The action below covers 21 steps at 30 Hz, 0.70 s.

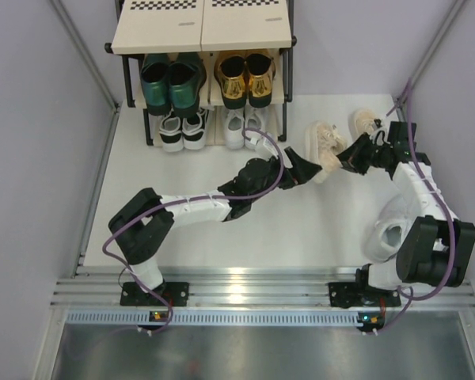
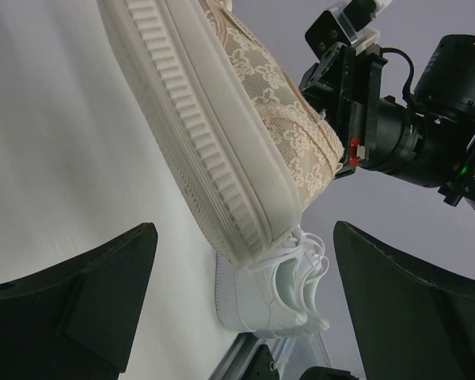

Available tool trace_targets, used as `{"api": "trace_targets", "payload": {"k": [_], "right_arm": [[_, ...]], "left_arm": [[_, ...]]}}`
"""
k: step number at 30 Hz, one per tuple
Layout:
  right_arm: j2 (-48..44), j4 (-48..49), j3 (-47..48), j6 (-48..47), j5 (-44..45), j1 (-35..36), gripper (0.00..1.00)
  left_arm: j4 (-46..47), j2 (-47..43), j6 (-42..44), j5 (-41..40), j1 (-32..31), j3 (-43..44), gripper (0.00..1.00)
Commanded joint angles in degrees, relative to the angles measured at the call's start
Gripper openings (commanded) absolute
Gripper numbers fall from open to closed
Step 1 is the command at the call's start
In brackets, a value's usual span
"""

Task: Place and organize the shoes onto the shoe shelf
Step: Pick up the shoe at the center of the board.

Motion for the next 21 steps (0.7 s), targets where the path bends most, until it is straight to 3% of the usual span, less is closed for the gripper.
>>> {"api": "trace_targets", "payload": {"k": [1, 6, 10, 12, 15, 16, 21], "right_arm": [[-5.6, 3.9, 0.2, 4.5, -3.3, -0.1, 0.00], [-7.3, 3.6, -0.9, 3.9, -1.5, 1.8, 0.00], [-8.6, 3.5, -0.6, 2.8, 1.0, 5.6, 0.00], [-9.4, 3.6, -0.5, 2.2, 2.1, 6.8, 0.00], [-9.7, 3.5, -0.3, 1.2, 2.5, 7.6, 0.00], [-9.7, 3.5, 0.0, 0.7, 2.6, 7.6, 0.00], [-10.2, 3.5, 0.4, -1.9, 2.4, 8.9, 0.01]], "left_arm": [[4.9, 1.0, 0.9, -1.4, -0.6, 2.4, 0.98], [4.9, 3.1, -0.3, -0.9, -0.6, 5.1, 0.98], [3.8, 3.6, -1.7, -5.1, -0.7, 5.3, 0.98], [2.4, 3.2, -1.8, -6.4, -0.6, 4.9, 0.94], [0.1, 1.6, -2.0, -8.1, -0.7, 3.8, 0.69], [0.0, 1.2, -1.8, -8.2, -0.7, 3.5, 0.49], [-0.1, -0.4, -1.5, -9.8, -0.6, 1.1, 0.09]]}}
